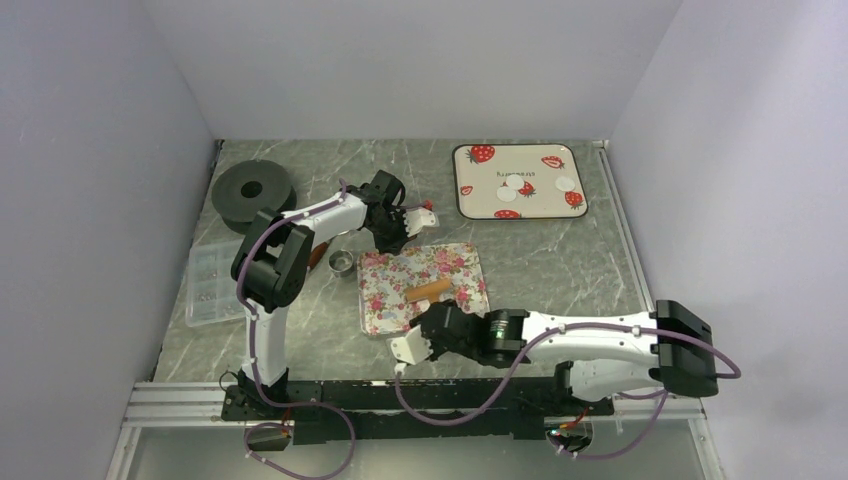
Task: Roll out the dumpling wrappers from the dough
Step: Flatten out the dough on the work surface.
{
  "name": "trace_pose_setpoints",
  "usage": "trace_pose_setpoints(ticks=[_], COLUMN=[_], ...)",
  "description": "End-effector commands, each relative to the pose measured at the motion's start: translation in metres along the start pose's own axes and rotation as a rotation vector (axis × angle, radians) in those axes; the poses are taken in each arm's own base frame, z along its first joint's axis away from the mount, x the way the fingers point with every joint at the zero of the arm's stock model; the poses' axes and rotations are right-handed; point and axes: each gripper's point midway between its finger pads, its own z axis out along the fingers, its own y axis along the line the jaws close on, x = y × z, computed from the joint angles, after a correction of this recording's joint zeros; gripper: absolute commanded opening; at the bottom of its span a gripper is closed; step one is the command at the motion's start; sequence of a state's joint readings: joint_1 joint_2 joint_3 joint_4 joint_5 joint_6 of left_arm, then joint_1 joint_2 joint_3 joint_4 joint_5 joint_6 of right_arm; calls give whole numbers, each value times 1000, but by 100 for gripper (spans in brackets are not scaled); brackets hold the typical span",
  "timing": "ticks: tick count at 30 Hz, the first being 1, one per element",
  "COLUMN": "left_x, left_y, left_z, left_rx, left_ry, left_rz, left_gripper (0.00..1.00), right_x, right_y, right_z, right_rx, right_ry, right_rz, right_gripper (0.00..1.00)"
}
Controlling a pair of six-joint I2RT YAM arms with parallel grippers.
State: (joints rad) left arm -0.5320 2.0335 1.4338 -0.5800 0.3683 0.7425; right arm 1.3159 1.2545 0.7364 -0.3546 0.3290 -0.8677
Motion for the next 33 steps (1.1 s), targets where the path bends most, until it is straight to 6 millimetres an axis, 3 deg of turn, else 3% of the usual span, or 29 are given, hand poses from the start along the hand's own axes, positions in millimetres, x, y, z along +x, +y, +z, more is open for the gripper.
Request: trace_pose_setpoints(ticks=[1, 5, 14, 22, 25, 33], left_x=[59, 59, 61, 60, 61, 61], left_y=[-27, -27, -26, -26, -27, -27], left_z=[31, 31, 30, 32, 32, 31], left_rx=[83, 82, 73, 79, 80, 78], left_ry=[194, 194, 203, 202, 205, 201], left_rz=[-67, -66, -62, -64, -65, -65], left_gripper=[0, 0, 0, 0, 0, 0], right_x=[31, 27, 31, 34, 32, 31], right_y=[91, 98, 86, 99, 104, 94], right_z=[-30, -36, -1, -33, -37, 4], right_rx=[-336, -352, -346, -359, -372, -364], right_ry=[119, 111, 74, 112, 115, 73], right_rz=[9, 11, -3, 34, 18, -10], right_gripper=[0, 0, 0, 0, 0, 0])
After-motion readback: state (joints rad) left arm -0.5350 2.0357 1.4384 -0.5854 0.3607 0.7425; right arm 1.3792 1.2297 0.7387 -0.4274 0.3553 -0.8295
